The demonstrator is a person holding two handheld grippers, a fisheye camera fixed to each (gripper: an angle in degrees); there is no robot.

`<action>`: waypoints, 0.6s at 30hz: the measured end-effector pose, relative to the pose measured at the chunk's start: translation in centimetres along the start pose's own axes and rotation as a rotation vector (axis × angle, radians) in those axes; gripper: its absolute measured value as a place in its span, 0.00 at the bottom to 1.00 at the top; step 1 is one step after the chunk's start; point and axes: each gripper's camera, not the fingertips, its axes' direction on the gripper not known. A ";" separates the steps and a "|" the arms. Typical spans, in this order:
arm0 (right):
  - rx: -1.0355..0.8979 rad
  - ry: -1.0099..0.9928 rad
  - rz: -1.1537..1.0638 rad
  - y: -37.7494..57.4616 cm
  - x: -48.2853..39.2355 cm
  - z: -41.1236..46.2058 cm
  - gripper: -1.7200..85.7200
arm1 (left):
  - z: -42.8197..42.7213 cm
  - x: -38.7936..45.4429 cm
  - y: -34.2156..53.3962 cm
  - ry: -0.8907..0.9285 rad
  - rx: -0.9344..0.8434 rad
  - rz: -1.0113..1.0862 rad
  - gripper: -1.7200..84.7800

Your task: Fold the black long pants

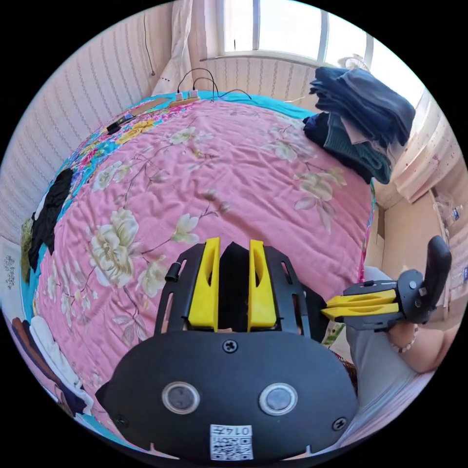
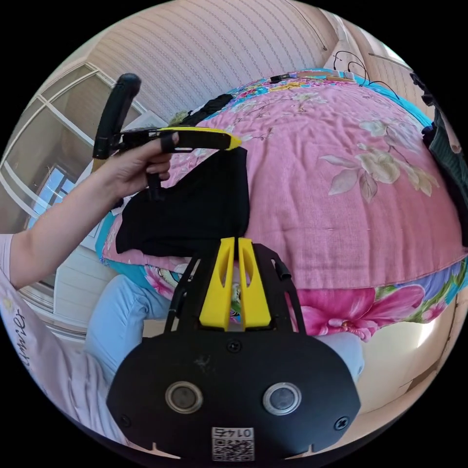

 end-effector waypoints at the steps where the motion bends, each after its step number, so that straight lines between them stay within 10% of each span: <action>1: -0.002 0.010 -0.008 0.1 -0.1 0.0 0.04 | 1.5 0.2 -0.5 -0.006 -0.060 -0.004 0.13; 18: 0.008 0.112 -0.074 0.8 -3.7 1.7 0.03 | 1.8 0.1 -0.5 -0.028 -0.055 0.008 0.01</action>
